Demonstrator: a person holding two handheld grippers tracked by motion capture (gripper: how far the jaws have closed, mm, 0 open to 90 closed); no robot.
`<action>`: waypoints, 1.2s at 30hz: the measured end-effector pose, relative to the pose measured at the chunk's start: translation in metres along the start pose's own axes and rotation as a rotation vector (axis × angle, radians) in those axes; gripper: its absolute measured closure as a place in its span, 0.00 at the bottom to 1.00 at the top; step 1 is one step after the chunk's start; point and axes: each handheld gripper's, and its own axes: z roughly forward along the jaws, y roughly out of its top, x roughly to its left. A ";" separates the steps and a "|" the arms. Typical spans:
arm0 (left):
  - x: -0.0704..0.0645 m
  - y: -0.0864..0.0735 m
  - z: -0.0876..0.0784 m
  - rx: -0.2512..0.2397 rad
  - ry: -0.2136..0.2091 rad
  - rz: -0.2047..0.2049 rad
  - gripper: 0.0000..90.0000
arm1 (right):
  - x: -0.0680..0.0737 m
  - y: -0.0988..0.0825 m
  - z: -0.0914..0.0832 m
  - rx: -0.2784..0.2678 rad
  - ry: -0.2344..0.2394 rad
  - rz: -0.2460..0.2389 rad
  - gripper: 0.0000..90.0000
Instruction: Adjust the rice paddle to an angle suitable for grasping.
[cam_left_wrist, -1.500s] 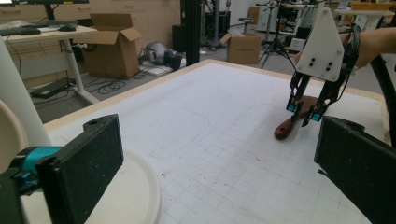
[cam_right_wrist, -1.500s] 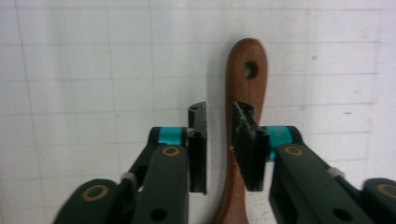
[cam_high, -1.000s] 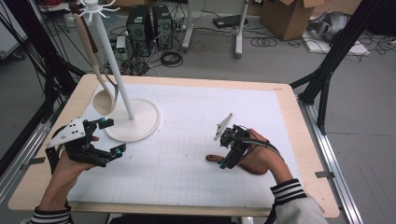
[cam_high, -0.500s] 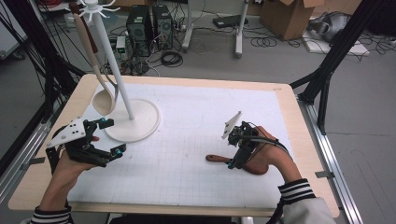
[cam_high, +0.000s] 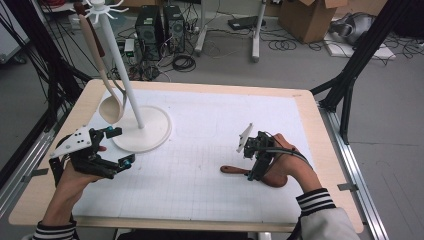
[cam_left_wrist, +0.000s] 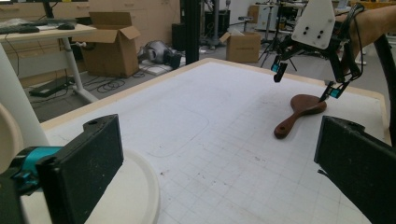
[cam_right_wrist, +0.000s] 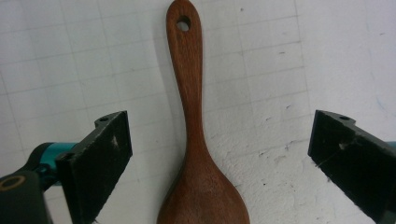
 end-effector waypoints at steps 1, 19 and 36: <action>0.000 0.000 0.000 -0.001 0.001 0.000 0.02 | 0.000 0.000 0.001 0.008 -0.002 0.001 0.07; 0.001 0.000 -0.001 -0.003 0.000 -0.003 0.02 | 0.001 0.003 0.026 0.134 0.022 -0.046 0.34; 0.001 0.000 -0.001 -0.005 -0.002 -0.002 0.02 | 0.002 0.011 0.038 0.213 0.059 -0.069 0.61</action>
